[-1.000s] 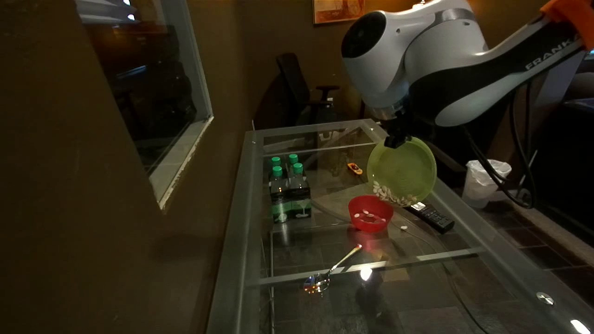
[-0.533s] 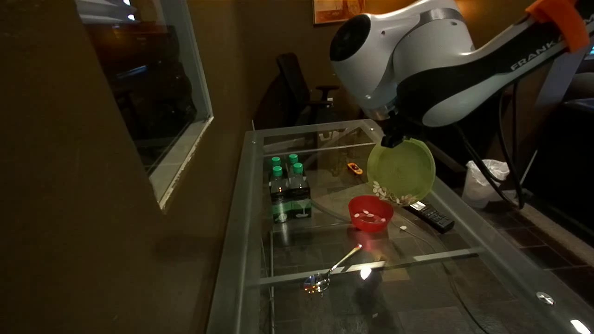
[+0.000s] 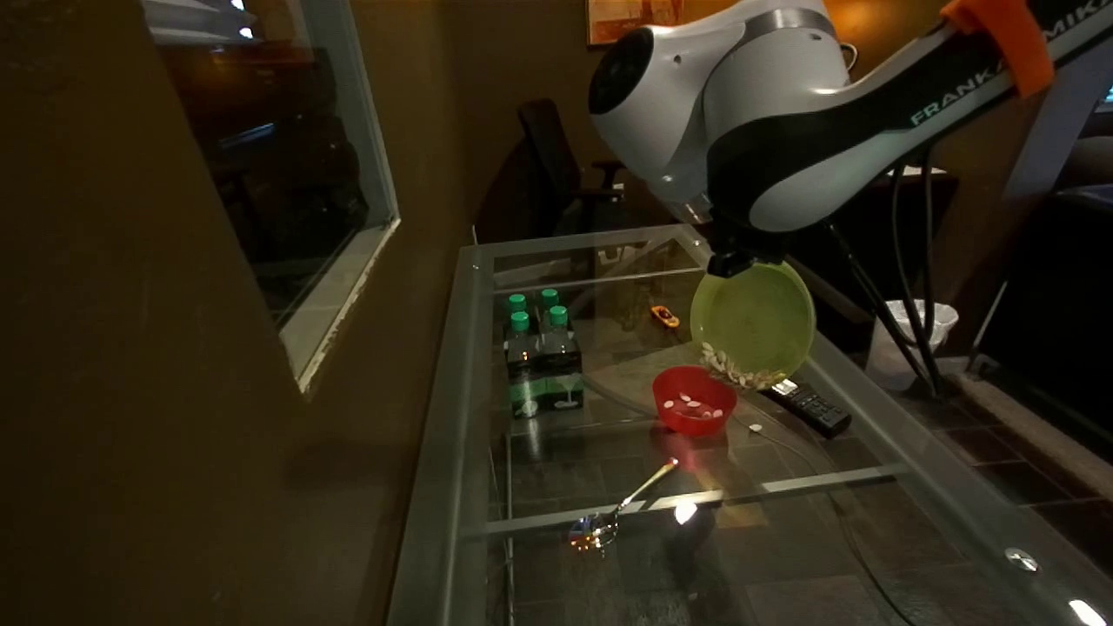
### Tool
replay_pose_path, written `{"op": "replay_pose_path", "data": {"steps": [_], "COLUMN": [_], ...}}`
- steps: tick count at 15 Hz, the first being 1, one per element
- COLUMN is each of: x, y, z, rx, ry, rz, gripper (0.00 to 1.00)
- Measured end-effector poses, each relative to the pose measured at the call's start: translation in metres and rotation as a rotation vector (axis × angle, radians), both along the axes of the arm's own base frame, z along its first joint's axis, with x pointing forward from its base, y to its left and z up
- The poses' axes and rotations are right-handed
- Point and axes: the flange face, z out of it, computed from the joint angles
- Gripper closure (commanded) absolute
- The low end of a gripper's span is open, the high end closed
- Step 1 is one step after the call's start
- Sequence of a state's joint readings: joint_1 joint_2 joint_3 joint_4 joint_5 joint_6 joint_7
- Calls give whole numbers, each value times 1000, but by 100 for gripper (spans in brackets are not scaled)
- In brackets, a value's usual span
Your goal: Pour the contents on the yellow plate into the red bowl.
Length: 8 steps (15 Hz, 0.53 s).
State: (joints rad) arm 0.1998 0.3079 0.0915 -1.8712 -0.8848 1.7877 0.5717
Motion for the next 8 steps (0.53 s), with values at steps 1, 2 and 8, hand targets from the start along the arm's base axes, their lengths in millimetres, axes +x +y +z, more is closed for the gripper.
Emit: {"op": "replay_pose_path", "data": {"steps": [1, 2, 8], "x": [1, 2, 11], "y": [0, 0, -2], "z": [-1, -2, -9], "rx": [-2, -3, 8], "ry": [2, 8, 50], "rz": [-18, -40, -150], "gripper": [99, 99, 99]}}
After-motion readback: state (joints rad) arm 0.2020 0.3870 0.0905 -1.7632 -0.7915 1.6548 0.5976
